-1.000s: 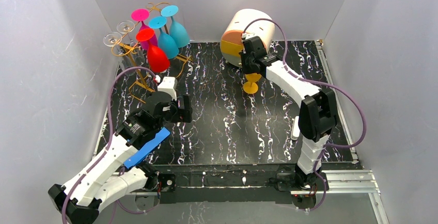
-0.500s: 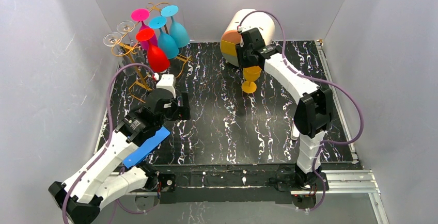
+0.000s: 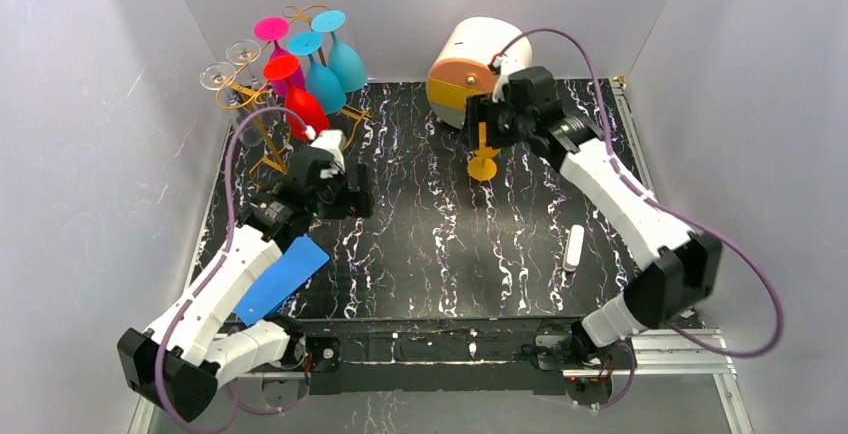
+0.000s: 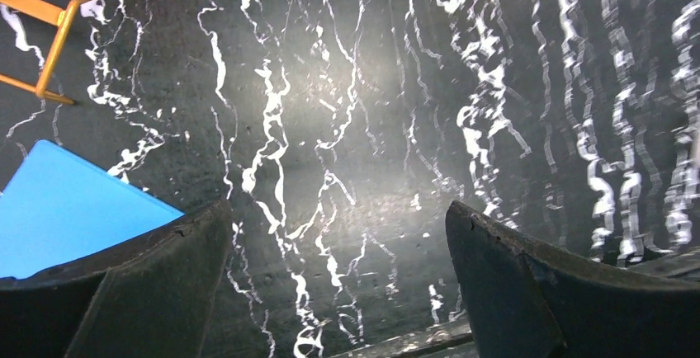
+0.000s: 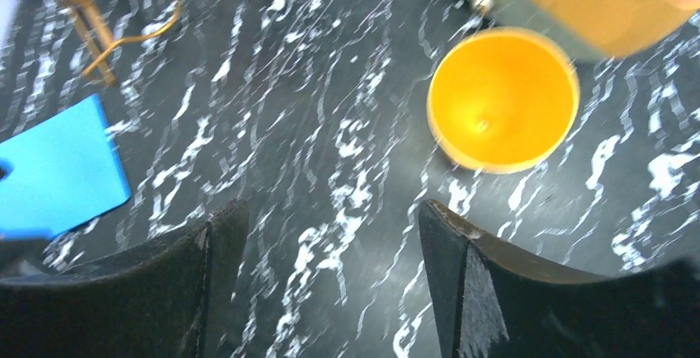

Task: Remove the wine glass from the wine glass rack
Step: Pick up the wine glass from the wine rack.

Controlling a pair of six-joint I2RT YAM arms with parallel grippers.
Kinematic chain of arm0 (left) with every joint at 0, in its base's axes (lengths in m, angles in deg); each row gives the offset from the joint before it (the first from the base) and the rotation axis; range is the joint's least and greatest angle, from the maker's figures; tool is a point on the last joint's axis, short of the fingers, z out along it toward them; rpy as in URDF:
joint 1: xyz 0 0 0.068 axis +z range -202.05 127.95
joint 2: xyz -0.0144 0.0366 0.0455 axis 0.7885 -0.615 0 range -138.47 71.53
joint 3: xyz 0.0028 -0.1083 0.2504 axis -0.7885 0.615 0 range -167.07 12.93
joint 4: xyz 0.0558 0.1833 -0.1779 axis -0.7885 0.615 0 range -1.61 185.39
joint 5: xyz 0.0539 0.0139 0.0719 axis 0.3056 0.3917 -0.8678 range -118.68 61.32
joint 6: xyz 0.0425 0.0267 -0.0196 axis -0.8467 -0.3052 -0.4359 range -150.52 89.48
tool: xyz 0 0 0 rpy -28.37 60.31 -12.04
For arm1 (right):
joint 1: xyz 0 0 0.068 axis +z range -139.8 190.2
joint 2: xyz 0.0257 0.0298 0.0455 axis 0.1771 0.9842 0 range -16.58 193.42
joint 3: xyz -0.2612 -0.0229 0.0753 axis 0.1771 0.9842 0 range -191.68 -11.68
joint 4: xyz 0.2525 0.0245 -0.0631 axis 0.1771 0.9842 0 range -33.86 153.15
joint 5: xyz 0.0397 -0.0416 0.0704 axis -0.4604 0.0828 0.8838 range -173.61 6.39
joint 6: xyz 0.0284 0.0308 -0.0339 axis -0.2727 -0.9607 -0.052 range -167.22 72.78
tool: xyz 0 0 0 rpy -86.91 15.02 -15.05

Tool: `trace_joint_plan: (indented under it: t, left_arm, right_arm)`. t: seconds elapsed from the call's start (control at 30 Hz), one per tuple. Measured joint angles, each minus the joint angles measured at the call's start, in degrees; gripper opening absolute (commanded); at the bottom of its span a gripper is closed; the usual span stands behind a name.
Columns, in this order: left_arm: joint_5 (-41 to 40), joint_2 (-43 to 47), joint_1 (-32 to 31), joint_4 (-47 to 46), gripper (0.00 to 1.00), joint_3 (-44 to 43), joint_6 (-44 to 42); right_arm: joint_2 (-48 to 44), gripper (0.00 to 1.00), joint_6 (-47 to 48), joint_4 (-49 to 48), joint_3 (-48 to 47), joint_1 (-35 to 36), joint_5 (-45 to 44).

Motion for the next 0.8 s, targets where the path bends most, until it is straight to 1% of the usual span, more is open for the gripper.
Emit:
trace_joint_plan:
  t: [0.1, 0.2, 0.27, 0.4, 0.57, 0.8]
  left_arm:
    - [7.6, -0.9, 7.7, -1.7, 0.98, -1.5, 0.8]
    - [12.6, -1.0, 12.7, -2.7, 0.96, -4.1, 1.8]
    - [15.6, -1.2, 13.8, -3.2, 0.94, -7.4, 2.4]
    - [19.5, -2.3, 14.3, -4.5, 0.92, -14.4, 3.2]
    - [20.6, -6.6, 15.3, -3.8, 0.92, -24.3, 2.8]
    - [16.9, -15.9, 19.1, 1.1, 0.89, -40.1, 2.3]
  right_arm:
    - [-8.1, 0.87, -3.7, -1.9, 7.9, 0.0, 3.2]
    - [-15.8, 0.88, -7.9, -5.1, 15.9, 0.0, 6.7]
    - [-20.6, 0.88, -11.1, -7.5, 21.1, 0.0, 9.4]
    - [-26.0, 0.89, -16.7, -11.3, 27.7, 0.0, 13.8]
    - [-28.9, 0.90, -22.5, -13.8, 31.6, 0.0, 17.3]
    - [-30.0, 0.91, -27.8, -14.9, 33.0, 0.0, 20.9]
